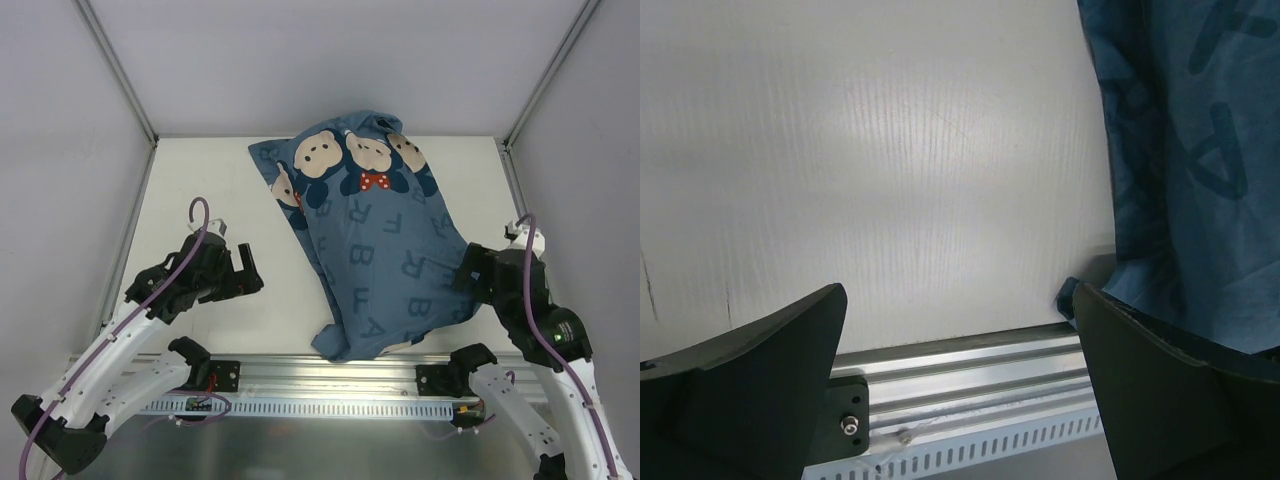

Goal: Remove the pillowcase from the pillow

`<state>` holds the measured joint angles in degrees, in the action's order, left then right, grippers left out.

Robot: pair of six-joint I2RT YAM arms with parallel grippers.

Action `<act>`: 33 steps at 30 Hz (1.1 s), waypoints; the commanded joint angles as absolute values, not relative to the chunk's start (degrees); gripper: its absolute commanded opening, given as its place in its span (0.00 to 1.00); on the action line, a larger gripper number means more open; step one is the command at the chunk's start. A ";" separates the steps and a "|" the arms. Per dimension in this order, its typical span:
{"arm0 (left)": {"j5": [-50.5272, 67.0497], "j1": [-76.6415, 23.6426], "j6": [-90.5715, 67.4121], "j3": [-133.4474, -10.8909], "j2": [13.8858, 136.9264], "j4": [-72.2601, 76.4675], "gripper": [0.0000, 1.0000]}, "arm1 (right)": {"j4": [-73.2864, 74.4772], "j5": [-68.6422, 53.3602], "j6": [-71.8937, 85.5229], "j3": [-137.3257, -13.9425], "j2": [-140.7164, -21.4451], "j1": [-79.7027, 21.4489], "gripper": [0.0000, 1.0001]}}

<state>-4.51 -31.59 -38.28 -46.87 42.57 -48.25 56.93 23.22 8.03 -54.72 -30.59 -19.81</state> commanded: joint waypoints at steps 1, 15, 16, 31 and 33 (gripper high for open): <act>-3.78 -32.08 -40.25 -45.97 43.77 -46.67 0.99 | 59.50 24.70 6.68 -57.13 -30.23 -20.04 0.96; -2.11 -32.08 -40.61 -46.23 45.70 -46.49 0.99 | 54.94 1.49 13.70 -56.78 -30.41 -23.90 0.96; -2.11 -32.08 -40.78 -46.49 45.88 -46.41 0.99 | 54.50 2.36 14.58 -56.52 -30.06 -25.82 0.96; 3.48 -19.97 -36.04 -52.99 48.60 -48.25 0.99 | 49.31 32.17 36.20 -58.10 -56.14 -62.84 0.96; 5.27 -16.80 -34.63 -54.22 48.95 -48.43 0.99 | 46.15 33.22 36.74 -58.01 -61.51 -63.71 0.96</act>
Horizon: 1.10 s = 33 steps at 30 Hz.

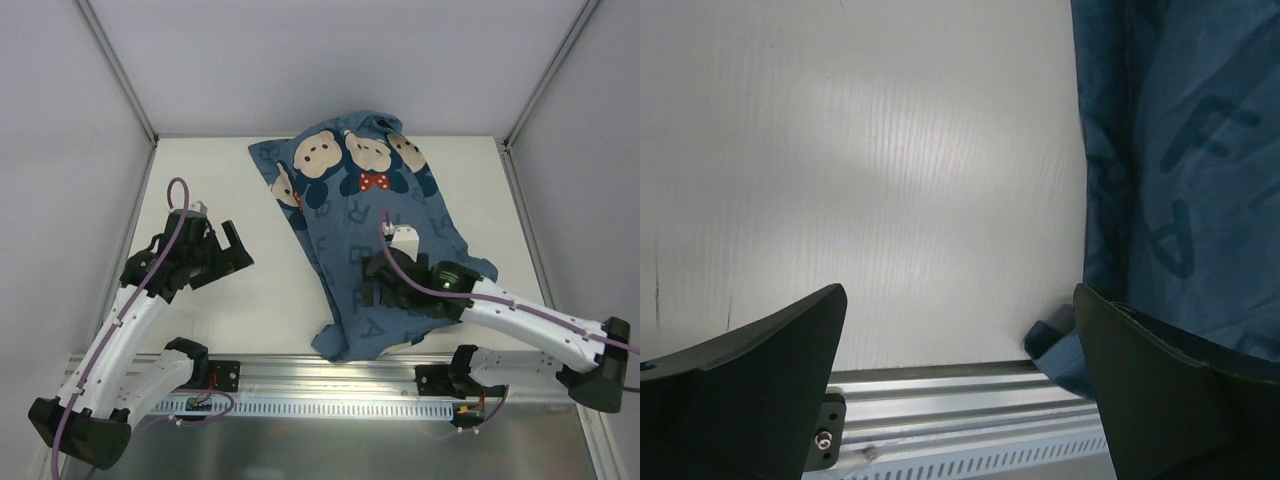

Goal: Remove the pillowcase from the pillow

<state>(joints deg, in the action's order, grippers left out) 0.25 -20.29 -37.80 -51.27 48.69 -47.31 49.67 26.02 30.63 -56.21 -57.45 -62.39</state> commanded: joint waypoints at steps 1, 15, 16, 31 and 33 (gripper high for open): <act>5.62 -15.40 -34.45 -55.01 49.04 -48.51 0.99 | 45.62 34.35 37.17 -58.53 -63.35 -63.81 0.96; 8.87 -15.03 -35.51 -56.42 49.39 -48.96 0.99 | 46.41 37.01 27.69 -70.84 -80.78 -58.46 0.01; 9.05 -15.12 -35.59 -56.60 49.48 -48.96 0.99 | 46.58 36.65 26.47 -70.84 -78.42 -57.75 0.01; 10.11 -15.12 -36.30 -58.45 49.56 -49.57 0.99 | 54.31 24.37 5.18 -65.98 -47.98 -19.68 0.96; 9.76 -15.03 -36.30 -58.88 50.36 -49.57 0.99 | 53.70 23.20 5.36 -67.06 -48.95 -22.13 0.96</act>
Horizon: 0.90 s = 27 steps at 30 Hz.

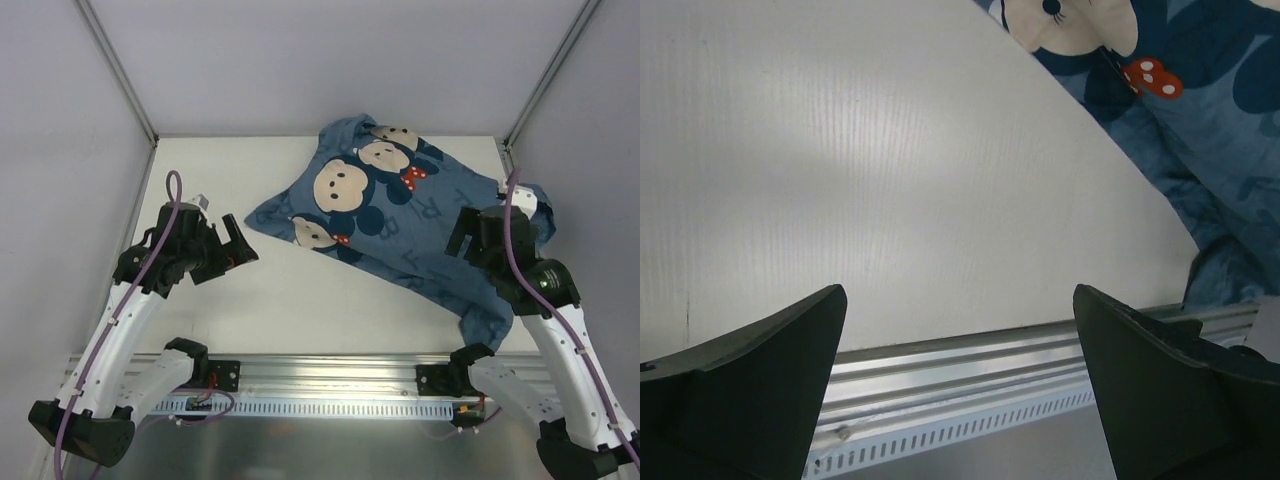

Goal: Remove the pillowcase from the pillow

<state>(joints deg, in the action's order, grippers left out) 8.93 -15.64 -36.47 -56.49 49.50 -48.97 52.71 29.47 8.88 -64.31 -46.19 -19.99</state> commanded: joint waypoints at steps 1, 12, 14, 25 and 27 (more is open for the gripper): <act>9.58 -15.12 -36.04 -59.84 52.10 -49.48 0.99 | 52.92 24.07 5.45 -67.41 -49.39 -25.02 0.96; 8.95 -15.12 -18.24 -85.48 86.43 -47.99 0.99 | 59.40 23.03 10.28 -61.79 -45.80 -25.67 0.96; 9.23 -15.03 -14.96 -89.11 92.68 -47.99 0.99 | 61.51 22.33 10.99 -61.87 -44.56 -25.49 0.96; 20.11 -17.67 2.81 -94.22 106.52 -43.69 0.99 | 66.80 19.78 13.45 -61.79 -41.22 -25.49 0.96; 21.00 -17.67 2.64 -93.52 108.10 -40.44 0.99 | 67.67 19.69 13.53 -61.87 -41.66 -25.49 0.96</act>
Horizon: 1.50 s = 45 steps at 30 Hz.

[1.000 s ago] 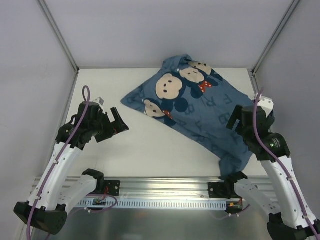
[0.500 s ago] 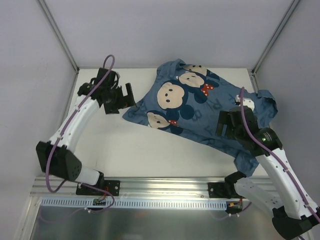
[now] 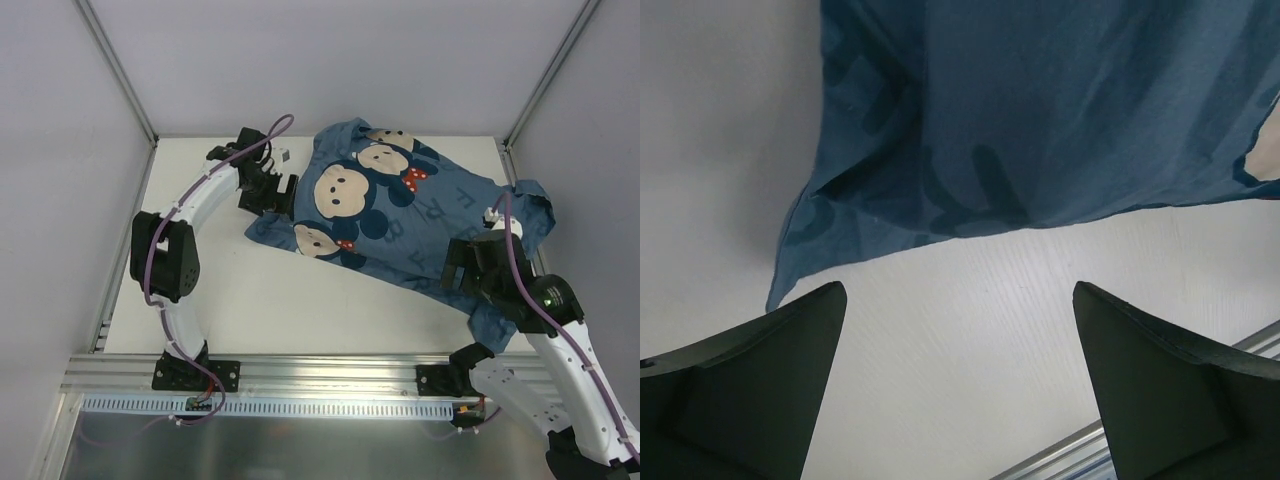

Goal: Remove the pillowcase from the pillow

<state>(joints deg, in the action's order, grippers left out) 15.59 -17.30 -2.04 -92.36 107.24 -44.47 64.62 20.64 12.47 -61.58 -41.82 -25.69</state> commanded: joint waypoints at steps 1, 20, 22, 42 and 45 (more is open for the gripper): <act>22.05 -17.67 2.64 -93.60 108.89 -39.82 0.99 | 68.11 19.69 13.80 -62.14 -41.75 -25.40 0.96; 19.15 -14.34 -22.30 -79.91 86.42 -38.76 0.00 | 70.05 21.54 9.76 -64.07 -45.61 -23.20 0.96; 20.12 -10.04 -26.52 -76.40 79.15 -38.85 0.00 | 69.44 20.84 8.88 -64.60 -46.05 -23.29 0.96; 18.36 10.64 -31.99 -71.37 63.19 -46.05 0.00 | 61.54 8.70 4.39 -53.97 -47.02 -24.08 0.96; 18.81 10.72 -32.17 -71.98 63.45 -46.06 0.00 | 56.28 5.72 9.91 -49.41 -48.25 -24.17 0.96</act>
